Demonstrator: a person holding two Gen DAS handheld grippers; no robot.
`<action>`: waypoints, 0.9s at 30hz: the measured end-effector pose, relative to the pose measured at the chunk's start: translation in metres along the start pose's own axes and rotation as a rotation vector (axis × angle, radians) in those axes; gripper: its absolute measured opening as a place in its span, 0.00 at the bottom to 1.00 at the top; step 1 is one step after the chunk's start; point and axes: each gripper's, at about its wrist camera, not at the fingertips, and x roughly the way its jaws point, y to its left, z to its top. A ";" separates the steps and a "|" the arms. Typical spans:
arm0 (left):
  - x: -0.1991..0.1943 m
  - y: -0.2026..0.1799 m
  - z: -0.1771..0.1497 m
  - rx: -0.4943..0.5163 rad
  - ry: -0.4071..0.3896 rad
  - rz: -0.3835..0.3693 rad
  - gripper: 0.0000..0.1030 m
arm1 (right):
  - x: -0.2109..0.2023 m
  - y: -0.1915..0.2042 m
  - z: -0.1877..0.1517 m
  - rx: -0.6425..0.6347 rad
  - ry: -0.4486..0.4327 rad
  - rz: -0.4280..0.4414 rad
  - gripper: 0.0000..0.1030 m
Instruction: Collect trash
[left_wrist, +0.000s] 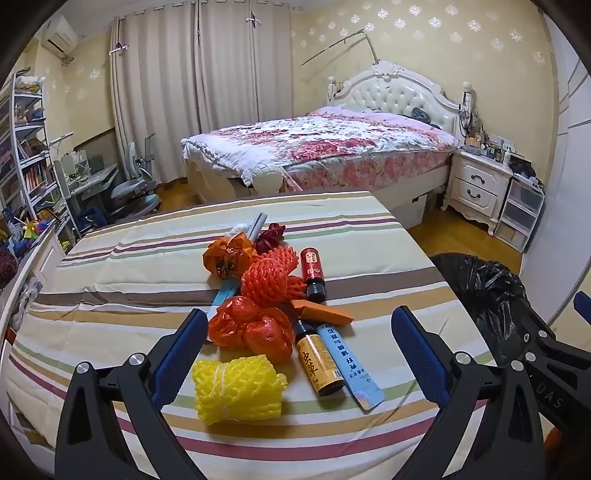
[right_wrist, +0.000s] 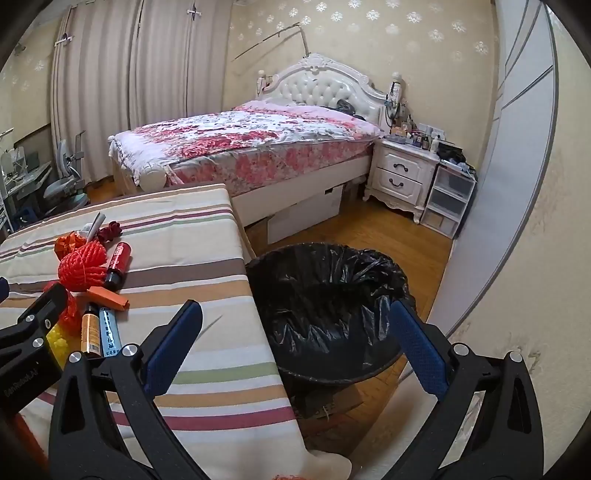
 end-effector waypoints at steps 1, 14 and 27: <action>0.000 0.000 0.000 -0.002 -0.002 0.000 0.94 | 0.000 0.000 0.000 0.000 0.002 0.000 0.96; -0.006 -0.004 -0.003 -0.003 -0.006 0.003 0.94 | 0.001 -0.005 -0.002 -0.004 0.010 -0.005 0.96; -0.005 -0.002 -0.002 -0.011 0.006 0.002 0.94 | 0.005 -0.007 -0.009 -0.002 0.018 -0.009 0.96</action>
